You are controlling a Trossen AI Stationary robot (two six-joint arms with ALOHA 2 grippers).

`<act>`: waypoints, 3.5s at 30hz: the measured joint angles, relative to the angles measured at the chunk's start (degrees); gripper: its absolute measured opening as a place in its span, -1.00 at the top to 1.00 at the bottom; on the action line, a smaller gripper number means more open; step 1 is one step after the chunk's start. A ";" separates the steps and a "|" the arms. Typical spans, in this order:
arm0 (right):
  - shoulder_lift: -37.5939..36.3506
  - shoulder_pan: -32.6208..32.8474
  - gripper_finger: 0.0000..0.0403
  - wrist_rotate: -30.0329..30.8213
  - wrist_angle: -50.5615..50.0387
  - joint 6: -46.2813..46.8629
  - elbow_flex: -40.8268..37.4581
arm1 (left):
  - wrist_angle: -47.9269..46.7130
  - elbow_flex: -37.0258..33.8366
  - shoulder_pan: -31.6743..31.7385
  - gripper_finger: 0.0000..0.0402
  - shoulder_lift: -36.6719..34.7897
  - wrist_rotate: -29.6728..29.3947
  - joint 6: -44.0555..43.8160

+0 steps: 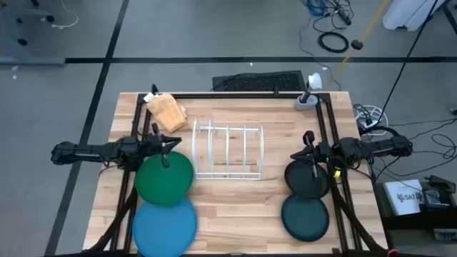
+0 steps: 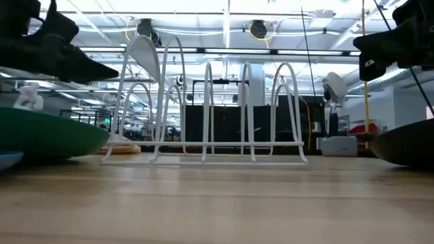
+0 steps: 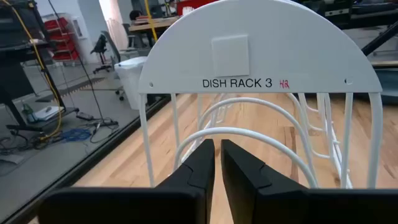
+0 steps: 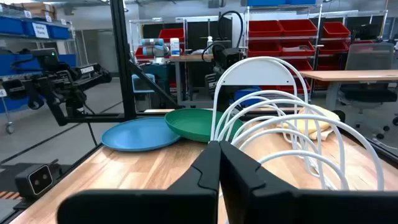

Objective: Sort dishes

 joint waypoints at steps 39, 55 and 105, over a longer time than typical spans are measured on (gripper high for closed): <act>0.00 0.00 1.00 0.02 0.00 -0.01 0.02 | 0.00 -0.01 0.00 0.79 0.00 0.00 -0.02; 1.97 -0.06 1.00 10.30 26.10 7.69 1.40 | -0.02 -0.01 0.02 0.79 0.02 0.00 0.00; 113.61 4.68 1.00 -1.78 12.86 -8.53 97.10 | 11.30 -0.07 0.00 0.79 0.00 16.65 -10.58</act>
